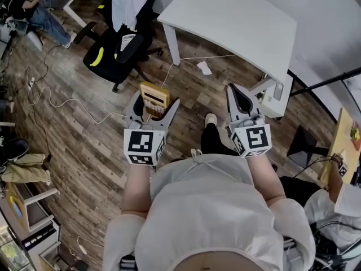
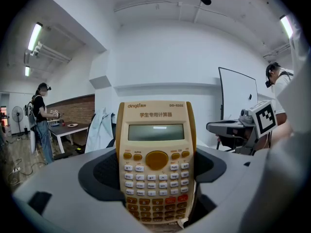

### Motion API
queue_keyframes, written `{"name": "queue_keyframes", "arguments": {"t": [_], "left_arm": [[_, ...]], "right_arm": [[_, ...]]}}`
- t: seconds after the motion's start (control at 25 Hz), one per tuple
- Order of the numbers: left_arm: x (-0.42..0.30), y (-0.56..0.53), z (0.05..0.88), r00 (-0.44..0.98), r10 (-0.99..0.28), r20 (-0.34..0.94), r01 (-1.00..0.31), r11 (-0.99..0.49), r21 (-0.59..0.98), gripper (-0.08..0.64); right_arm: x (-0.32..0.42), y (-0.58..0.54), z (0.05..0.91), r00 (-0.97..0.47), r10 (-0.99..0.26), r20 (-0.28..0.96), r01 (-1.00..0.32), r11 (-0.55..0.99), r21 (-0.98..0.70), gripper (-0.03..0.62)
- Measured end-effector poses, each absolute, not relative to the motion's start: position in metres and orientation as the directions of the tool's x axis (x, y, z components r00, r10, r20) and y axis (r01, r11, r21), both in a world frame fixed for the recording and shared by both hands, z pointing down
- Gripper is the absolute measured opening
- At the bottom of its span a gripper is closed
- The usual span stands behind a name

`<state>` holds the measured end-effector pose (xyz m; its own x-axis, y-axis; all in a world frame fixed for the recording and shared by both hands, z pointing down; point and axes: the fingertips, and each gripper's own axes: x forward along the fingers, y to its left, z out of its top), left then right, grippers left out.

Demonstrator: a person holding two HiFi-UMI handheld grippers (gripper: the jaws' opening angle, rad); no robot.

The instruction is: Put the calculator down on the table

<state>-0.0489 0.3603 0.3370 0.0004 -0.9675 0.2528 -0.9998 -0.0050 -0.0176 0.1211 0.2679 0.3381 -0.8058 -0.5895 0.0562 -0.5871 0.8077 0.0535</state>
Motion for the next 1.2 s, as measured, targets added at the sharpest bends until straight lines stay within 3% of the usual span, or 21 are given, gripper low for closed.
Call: {"name": "queue_keyframes", "arguments": {"t": [0.64,1.2], "left_arm": [[-0.050,0.116,0.332,-0.028,-0.963,0.268,-1.000,0.023,-0.021,0.408],[-0.065,-0.024,0.364,0.100,-0.933,0.345,-0.994,-0.110,-0.007,0.408]], "right_arm": [[0.112,0.020,0.338,-0.824,-0.559,0.091,-0.557,0.829,0.047,0.005],[0.104,-0.098,0.364,-0.754,-0.640,0.147,-0.642,0.766,0.035,0.005]]}}
